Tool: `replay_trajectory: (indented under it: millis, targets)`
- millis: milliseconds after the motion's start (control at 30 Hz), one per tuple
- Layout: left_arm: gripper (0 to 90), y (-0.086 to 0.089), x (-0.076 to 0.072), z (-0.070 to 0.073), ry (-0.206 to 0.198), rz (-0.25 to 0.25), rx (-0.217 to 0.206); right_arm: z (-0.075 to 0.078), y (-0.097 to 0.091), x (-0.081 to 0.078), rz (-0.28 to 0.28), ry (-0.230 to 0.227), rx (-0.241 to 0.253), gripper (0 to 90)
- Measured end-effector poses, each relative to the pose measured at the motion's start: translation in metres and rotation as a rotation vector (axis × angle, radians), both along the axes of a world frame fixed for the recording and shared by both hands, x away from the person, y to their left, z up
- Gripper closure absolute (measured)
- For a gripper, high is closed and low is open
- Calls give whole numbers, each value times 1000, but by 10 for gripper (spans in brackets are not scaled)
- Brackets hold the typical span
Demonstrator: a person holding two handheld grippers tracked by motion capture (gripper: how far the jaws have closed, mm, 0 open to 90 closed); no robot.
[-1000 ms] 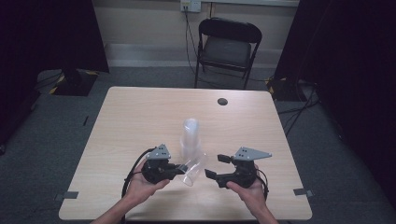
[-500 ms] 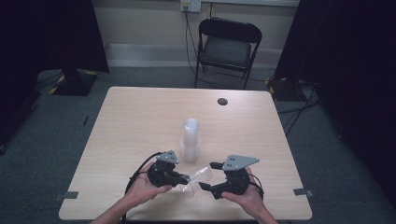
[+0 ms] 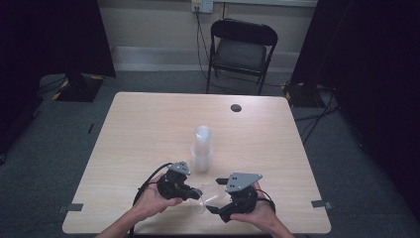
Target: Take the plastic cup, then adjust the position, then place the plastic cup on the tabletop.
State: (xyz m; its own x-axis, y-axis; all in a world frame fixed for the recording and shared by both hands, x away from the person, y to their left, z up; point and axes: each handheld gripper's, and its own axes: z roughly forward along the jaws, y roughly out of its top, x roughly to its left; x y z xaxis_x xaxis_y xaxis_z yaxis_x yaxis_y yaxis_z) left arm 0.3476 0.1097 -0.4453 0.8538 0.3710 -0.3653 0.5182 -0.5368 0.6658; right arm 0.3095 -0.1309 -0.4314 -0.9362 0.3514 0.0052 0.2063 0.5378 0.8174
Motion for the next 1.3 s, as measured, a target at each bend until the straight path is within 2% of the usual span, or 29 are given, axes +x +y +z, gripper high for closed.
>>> replay_trajectory:
  millis: [67, 100, 133, 167, 200, 267, 333, 400, 500, 567, 733, 867, 1200, 1233, 1300]
  targets:
    - [872, 1, 2, 0, 15, 10, -4, -3, 2, -2, 8, -26, -37, 112]
    - [872, 1, 3, -1, 30, 14, -22, -3, 2, -2, 8, -26, -37, 112]
    - [874, 2, 3, -1, 29, 22, -4, -6, 5, -4, 7, -43, -68, 111]
    - [874, 2, 3, -1, 29, 24, -2, -6, 5, -4, 7, -43, -68, 111]
    - [874, 2, 4, -2, 45, 18, -25, -7, 7, -4, 9, -52, -78, 102]
    - [875, 2, 3, -3, 48, 23, -28, -8, 10, -5, 14, -60, -95, 92]
    - [875, 2, 4, -2, 66, 35, -38, -10, 13, -5, 12, -68, -111, 88]
    - [874, 2, 5, -2, 96, 21, -62, -12, 17, -5, 13, -84, -134, 91]
    - [874, 0, 4, -2, 100, 40, -46, -15, 22, -5, 3, -103, -165, 110]
    - [875, -1, 5, -3, 111, 52, -53, -16, 24, -5, -4, -112, -179, 116]
    - [874, -2, 6, -4, 127, 58, -52, -16, 28, -7, -6, -141, -187, 127]
    - [874, -8, 6, -6, 145, 56, -47, -17, 32, -8, 6, -145, -193, 133]
    - [873, -16, 7, -10, 145, 57, -3, -15, 38, -14, 21, -172, -179, 175]
    - [883, -17, 6, -10, 135, 69, 9, -15, 39, -14, 23, -169, -173, 195]
    - [883, -19, 7, -11, 153, 47, -10, -14, 42, -16, 29, -177, -167, 206]
